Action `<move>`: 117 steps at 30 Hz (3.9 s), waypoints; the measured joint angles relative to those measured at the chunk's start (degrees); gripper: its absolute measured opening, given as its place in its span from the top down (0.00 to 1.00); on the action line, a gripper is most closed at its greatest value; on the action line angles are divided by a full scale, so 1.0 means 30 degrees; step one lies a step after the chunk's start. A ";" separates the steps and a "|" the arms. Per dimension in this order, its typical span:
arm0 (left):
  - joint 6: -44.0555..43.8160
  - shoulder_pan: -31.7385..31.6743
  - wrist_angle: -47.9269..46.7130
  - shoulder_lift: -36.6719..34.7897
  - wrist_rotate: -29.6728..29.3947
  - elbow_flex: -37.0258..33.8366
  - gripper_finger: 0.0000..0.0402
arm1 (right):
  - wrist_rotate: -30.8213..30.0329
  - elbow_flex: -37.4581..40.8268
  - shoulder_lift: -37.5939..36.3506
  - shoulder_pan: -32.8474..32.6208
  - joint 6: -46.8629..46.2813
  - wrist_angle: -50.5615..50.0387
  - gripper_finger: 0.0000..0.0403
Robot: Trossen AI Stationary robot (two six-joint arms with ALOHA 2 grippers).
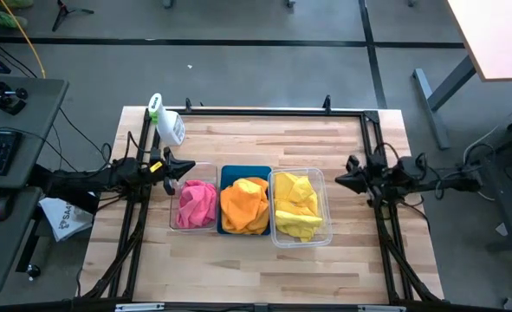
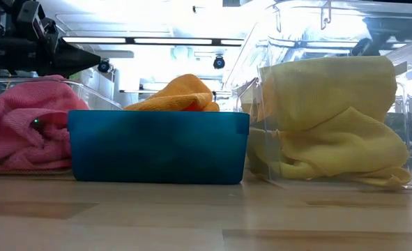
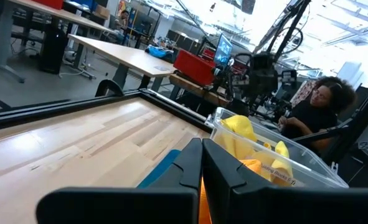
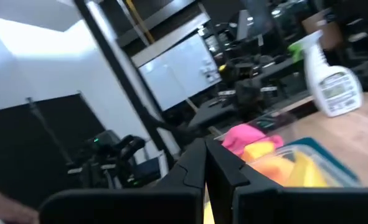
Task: Sort microfiber towel by color & place in baskets
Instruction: Return to Home Position
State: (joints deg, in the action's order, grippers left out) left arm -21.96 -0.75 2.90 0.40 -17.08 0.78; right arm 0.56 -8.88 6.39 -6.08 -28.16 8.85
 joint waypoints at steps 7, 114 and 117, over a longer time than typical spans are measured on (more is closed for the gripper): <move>0.0007 0.0000 -0.0002 0.0000 -0.0002 0.0000 1.00 | 0.0038 0.1227 -0.0165 -0.1941 0.2461 0.0514 1.00; 0.0012 0.0004 -0.0009 0.0000 -0.0009 0.0000 1.00 | -0.2995 0.2751 -0.0136 -0.0212 0.8546 -0.2292 1.00; 0.0010 0.0000 -0.0009 0.0000 -0.0009 0.0000 1.00 | -0.2995 0.2751 -0.0136 -0.0212 0.8546 -0.2292 1.00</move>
State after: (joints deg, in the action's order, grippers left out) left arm -21.93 -0.75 2.87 0.40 -17.10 0.78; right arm -8.43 -0.62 5.98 -6.72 -2.52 1.98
